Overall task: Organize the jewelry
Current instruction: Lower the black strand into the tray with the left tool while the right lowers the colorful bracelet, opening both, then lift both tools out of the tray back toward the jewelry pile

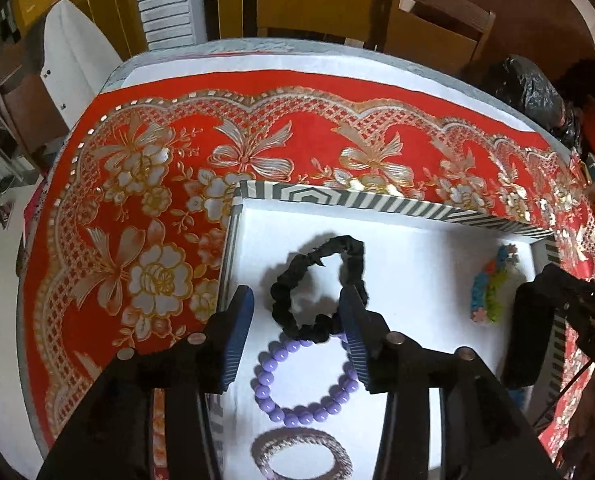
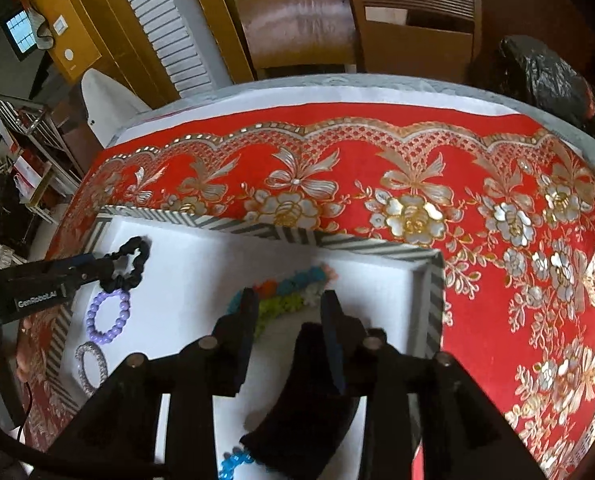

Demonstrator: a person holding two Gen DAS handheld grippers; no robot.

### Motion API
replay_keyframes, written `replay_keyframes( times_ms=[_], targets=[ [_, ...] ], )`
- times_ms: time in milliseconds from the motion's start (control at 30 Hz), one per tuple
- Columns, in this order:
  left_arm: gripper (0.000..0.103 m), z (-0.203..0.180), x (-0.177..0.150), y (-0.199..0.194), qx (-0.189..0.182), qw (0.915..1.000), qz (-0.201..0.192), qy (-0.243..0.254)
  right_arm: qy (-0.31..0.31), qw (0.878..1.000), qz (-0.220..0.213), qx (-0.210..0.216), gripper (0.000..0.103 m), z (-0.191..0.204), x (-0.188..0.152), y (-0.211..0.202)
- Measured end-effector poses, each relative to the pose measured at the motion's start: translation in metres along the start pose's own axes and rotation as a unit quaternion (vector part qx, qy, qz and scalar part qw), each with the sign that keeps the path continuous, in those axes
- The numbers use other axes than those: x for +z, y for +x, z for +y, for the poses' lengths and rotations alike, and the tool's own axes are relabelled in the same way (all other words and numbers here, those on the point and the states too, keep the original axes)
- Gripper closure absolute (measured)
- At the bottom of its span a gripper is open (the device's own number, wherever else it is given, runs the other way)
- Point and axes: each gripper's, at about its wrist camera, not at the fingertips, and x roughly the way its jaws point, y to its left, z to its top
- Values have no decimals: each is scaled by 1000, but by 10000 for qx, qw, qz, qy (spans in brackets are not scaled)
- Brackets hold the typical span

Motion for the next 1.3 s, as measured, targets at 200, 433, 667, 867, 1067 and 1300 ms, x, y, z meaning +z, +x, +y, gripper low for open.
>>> replay_keyframes(
  times_ms=[200,433,667,867,1067,1300],
  targets=[
    [73,4,-6,-22,25,9997,-166,-182,-47,9998,-190,4,61,10,-14,-26],
    [73,6,-28,-54,80,9992,-332,-186,-17,9991,-376,171,59,20,-38,-63],
    [73,4,-57,-77,208,9990,-385,-134,-24,9992,-357,165,57,27,-63,-81],
    [73,2,-75,-90,272,9988,-394,-132,-28,9992,-318,230,57,34,-79,-88],
    [73,-3,-92,-101,278,9987,-419,-105,-78,9989,-374,255,56,39,-90,-100],
    [73,-7,-111,-115,341,9983,-481,-31,-125,9987,-423,246,53,44,-105,-117]
  ],
)
